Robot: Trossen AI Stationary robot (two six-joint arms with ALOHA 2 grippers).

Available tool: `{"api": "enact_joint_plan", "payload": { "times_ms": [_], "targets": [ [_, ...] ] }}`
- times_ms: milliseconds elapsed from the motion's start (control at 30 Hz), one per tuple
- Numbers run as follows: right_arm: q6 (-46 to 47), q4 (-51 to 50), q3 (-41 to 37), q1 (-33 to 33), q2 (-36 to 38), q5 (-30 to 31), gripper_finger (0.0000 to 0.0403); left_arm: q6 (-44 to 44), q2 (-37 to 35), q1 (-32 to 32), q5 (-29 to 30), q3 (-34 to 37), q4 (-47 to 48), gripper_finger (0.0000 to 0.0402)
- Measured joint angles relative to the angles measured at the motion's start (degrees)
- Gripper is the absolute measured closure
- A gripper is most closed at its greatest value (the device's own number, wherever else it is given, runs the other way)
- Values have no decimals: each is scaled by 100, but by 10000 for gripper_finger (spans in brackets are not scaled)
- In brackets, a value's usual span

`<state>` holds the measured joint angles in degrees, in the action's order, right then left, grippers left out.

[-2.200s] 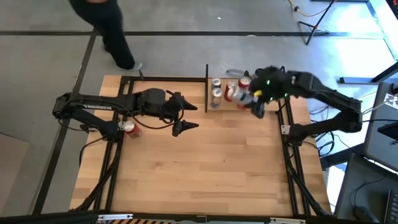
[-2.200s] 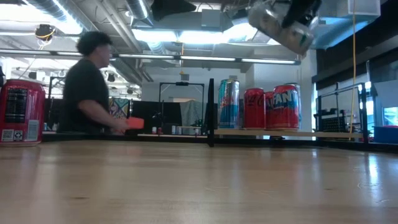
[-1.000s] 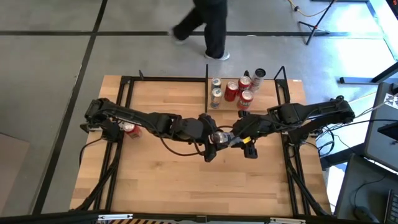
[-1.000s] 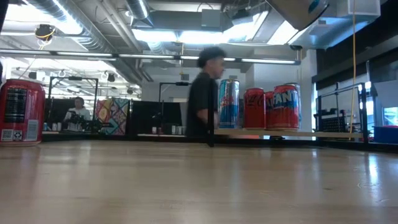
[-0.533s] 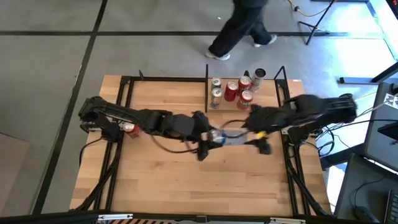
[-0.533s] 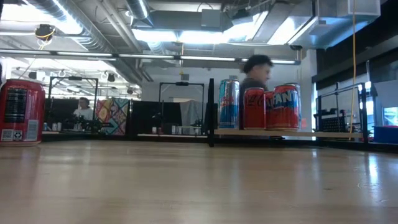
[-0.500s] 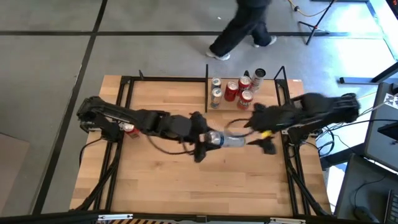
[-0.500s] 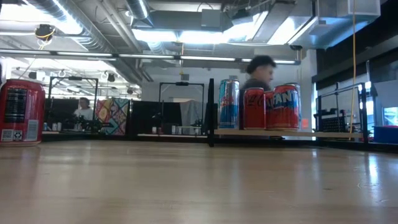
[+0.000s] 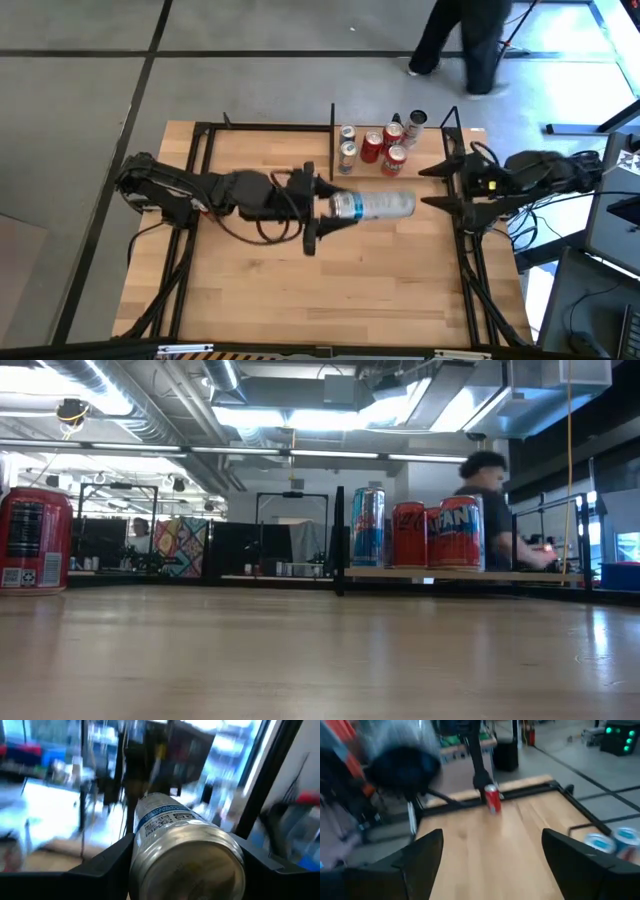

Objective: Place canned beverage on shelf
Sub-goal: Adjust the bottom white-blue soda can on the shelf

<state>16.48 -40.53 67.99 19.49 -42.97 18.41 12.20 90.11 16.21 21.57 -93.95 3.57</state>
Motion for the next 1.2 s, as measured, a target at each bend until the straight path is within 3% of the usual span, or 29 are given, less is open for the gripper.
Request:
{"api": "enact_joint_plan", "payload": {
  "times_ms": [133,300,467,600,867,1200],
  "targets": [
    [196,1432,-1060,0,394,-51,79,-122,4,-211,-297,0,-1323,155],
    [276,3472,-1762,0,364,-98,79,-211,-7,-276,-425,-4,-2642,155],
    [-807,5853,-1879,-134,-354,-18,79,-201,-7,-280,-579,-4,-3180,155],
    [-1439,7290,-1573,-455,-1080,-364,79,-93,-4,-280,-484,-7,-3183,155],
    [-1718,7534,-210,-1067,-2295,-1628,79,-32,-2,-311,-398,-7,-3164,155],
    [-2020,7497,1024,-1163,-2956,-2193,79,-32,-5,-341,-447,-13,-3034,155]
  ]
}}
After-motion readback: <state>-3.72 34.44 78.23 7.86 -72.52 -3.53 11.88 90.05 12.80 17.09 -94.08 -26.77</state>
